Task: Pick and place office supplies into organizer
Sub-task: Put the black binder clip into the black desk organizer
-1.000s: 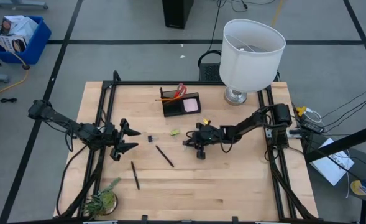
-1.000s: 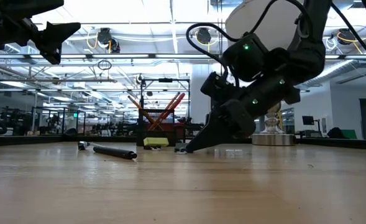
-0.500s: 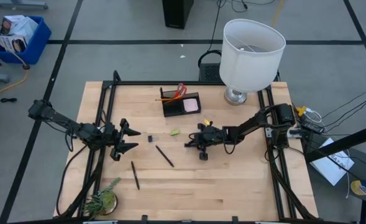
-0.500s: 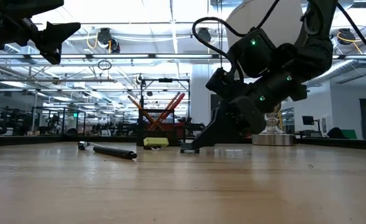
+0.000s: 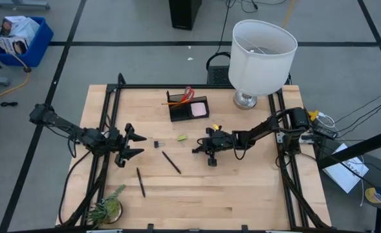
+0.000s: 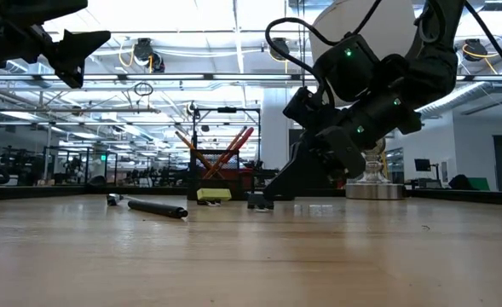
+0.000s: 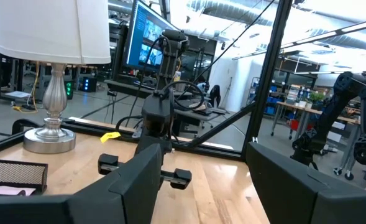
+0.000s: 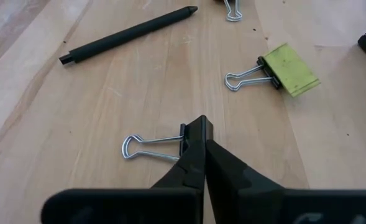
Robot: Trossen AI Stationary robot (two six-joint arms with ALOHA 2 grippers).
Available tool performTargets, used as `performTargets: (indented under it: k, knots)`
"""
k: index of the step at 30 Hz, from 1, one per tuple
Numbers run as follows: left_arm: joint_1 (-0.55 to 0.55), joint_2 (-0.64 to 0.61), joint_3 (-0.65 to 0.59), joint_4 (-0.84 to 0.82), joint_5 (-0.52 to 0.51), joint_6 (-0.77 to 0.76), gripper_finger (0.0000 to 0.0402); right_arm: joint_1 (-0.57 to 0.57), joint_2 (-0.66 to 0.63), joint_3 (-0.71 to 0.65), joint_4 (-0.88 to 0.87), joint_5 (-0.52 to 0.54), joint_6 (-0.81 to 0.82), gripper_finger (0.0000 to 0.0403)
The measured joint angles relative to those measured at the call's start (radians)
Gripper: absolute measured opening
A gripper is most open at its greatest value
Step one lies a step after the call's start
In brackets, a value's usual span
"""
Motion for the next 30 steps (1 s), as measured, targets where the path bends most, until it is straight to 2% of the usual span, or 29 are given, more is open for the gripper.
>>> performTargets:
  k: [16,23,30]
  knots:
    - [0.0,0.0,0.0,0.0,0.0,0.0,0.0244,0.006,-0.001,0.002,0.047,0.002,0.033,0.0001]
    - [0.0,0.0,0.0,0.0,0.0,0.0,0.0244,-0.01,-0.002,0.003,0.162,0.005,0.03,0.0001]
    - [0.0,0.0,0.0,0.0,0.0,0.0,0.0244,-0.048,-0.002,0.004,0.215,0.109,-0.012,0.0001]
